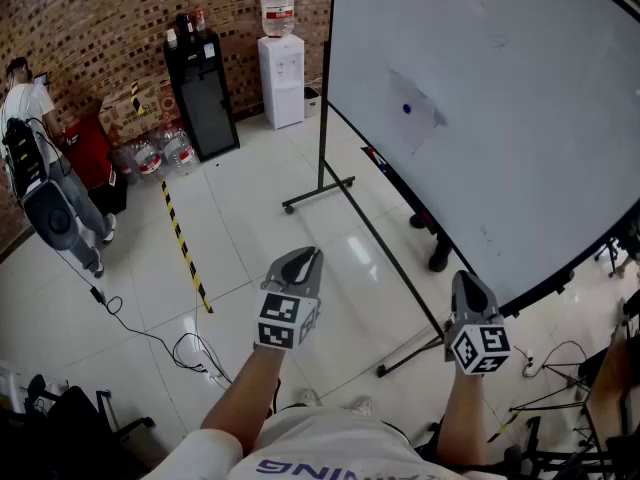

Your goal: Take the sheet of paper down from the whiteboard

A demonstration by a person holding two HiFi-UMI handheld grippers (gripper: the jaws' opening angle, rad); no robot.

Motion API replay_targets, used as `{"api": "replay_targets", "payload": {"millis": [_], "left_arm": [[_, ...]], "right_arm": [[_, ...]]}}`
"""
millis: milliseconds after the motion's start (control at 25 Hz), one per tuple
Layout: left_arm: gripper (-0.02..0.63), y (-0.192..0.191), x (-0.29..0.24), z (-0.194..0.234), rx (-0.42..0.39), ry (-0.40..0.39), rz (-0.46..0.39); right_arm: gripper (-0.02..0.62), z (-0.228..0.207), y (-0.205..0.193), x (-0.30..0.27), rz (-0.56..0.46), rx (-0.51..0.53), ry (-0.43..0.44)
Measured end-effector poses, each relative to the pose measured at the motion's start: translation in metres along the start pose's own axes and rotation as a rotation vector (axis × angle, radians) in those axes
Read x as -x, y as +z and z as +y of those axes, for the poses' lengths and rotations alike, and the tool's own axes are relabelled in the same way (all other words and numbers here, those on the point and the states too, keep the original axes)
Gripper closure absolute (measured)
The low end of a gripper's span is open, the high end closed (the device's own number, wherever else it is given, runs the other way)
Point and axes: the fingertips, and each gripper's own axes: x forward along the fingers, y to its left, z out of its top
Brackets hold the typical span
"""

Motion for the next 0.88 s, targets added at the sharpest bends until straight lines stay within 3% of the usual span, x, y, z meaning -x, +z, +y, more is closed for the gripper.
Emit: {"api": "replay_targets", "payload": {"millis": [240, 440, 880], "left_arm": [[0.566, -0.01, 0.007, 0.04, 0.016, -0.016, 0.009], [0.566, -0.015, 0.003, 0.07, 0.052, 0.002, 0.004], [0.566, 0.013, -0.073, 0.095, 0.017, -0.007, -0.004]], "right_arm": [[0.589, 0.025, 0.002, -0.031, -0.003, -0.001, -0.029], [0.589, 0.042, 0.002, -0.059, 0.021, 0.02, 0.001], [0.589, 0.015, 0.024, -0.135, -0.027, 0.026, 0.023]]}}
